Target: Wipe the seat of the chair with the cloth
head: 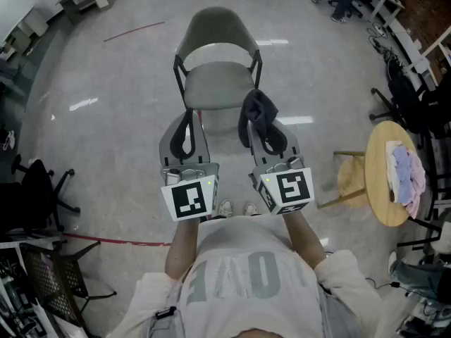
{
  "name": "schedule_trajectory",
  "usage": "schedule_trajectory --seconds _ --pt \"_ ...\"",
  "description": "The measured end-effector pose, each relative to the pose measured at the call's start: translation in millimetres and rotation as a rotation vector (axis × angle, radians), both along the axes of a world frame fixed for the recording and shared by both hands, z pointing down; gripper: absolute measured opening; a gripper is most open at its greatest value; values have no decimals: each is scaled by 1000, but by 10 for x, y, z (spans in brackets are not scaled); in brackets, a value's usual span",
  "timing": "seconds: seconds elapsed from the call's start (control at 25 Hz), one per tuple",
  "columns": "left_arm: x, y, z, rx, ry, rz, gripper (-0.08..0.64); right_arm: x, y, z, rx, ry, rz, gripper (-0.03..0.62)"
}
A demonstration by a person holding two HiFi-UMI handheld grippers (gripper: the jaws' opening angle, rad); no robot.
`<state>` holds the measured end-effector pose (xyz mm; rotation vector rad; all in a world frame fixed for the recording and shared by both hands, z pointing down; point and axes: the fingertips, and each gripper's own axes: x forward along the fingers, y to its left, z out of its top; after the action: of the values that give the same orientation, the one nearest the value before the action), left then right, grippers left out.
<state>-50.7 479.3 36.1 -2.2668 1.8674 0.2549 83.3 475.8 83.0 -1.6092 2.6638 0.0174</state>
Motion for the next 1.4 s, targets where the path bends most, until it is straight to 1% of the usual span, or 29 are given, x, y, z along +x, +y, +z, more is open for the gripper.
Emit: schedule_trajectory --seconds 0.12,0.28,0.48,0.64,0.68,0.72,0.8,0.88,0.92,1.12,1.2,1.4 --pt "-58 17 -11 4 -15 1 15 -42 6 28 -9 -2 -3 59" --pt "-236 1 46 3 -42 -10 15 -121 -2 52 -13 3 -1 58" --pt "-516 -61 81 -1 -16 -11 15 -217 -53 63 -1 12 29 58" --pt "-739 -149 108 6 0 -1 15 -288 -79 13 20 -38 56 60" --pt "-782 -199 145 -1 2 2 15 -310 -89 10 20 -36 57 60" --pt "-818 -253 194 -12 7 5 15 -324 -105 29 18 -18 62 60" --pt "-876 -349 275 -32 22 8 15 -325 -174 114 17 63 93 60" --pt "-904 -432 311 -38 27 8 15 -322 -283 185 21 150 118 60" --pt "-903 -482 325 -38 26 8 15 -325 -343 201 20 170 117 60" --pt "-834 -850 475 -62 41 13 15 -239 -692 314 -3 168 112 60" --pt "-775 -1061 532 -75 31 17 15 -225 -889 355 -11 179 97 60" --pt "-677 -1733 594 -68 19 -12 15 -163 -1671 561 -26 140 37 60"
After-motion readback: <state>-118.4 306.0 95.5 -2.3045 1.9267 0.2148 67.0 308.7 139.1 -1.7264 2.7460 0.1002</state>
